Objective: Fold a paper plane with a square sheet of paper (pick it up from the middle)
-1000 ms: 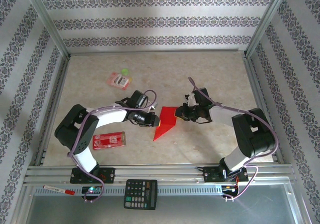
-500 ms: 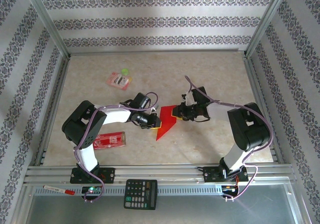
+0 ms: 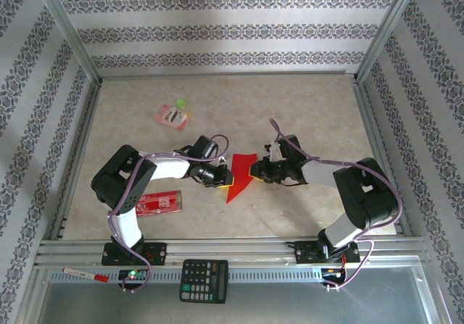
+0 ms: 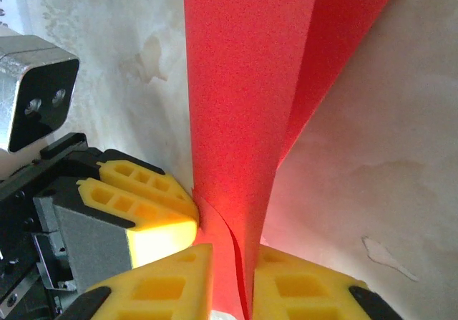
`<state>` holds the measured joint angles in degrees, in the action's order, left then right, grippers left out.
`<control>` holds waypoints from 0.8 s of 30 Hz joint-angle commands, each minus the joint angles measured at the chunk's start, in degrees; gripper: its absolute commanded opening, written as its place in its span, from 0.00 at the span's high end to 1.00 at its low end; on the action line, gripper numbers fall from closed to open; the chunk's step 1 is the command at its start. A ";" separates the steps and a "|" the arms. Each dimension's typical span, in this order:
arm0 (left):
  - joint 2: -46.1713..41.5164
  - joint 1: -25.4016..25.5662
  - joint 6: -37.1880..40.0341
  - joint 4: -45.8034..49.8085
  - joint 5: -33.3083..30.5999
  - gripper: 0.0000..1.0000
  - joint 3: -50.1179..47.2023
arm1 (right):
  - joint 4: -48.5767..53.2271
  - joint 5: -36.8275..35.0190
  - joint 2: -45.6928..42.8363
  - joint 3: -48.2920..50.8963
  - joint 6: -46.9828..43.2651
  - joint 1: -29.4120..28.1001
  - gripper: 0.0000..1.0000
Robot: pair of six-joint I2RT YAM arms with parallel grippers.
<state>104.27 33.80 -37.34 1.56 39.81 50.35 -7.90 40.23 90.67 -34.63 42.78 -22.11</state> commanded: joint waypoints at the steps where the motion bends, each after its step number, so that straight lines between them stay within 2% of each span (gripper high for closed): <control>1: -0.50 0.48 -0.43 -1.58 -0.88 0.84 -1.21 | -2.11 -2.41 -1.31 1.31 1.90 -0.82 0.84; 8: -4.30 0.65 -0.93 -5.24 -0.51 0.76 -2.74 | -0.78 -3.00 -3.27 0.97 4.94 -1.18 0.89; 12: -8.64 2.44 2.04 -6.63 -3.91 0.71 -3.90 | 1.32 -3.75 -5.28 0.97 7.88 -1.58 0.90; 18: -16.52 9.98 12.47 -4.36 -16.29 0.61 -5.87 | 2.60 -3.37 -6.70 1.38 13.79 -1.75 0.92; 24: -16.76 14.88 18.24 -2.41 -26.29 0.49 -6.27 | 2.27 -3.15 -7.27 1.50 17.95 -2.12 0.92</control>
<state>87.18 47.20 -24.95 -2.50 21.21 45.21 -6.22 37.32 84.71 -33.78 57.32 -23.29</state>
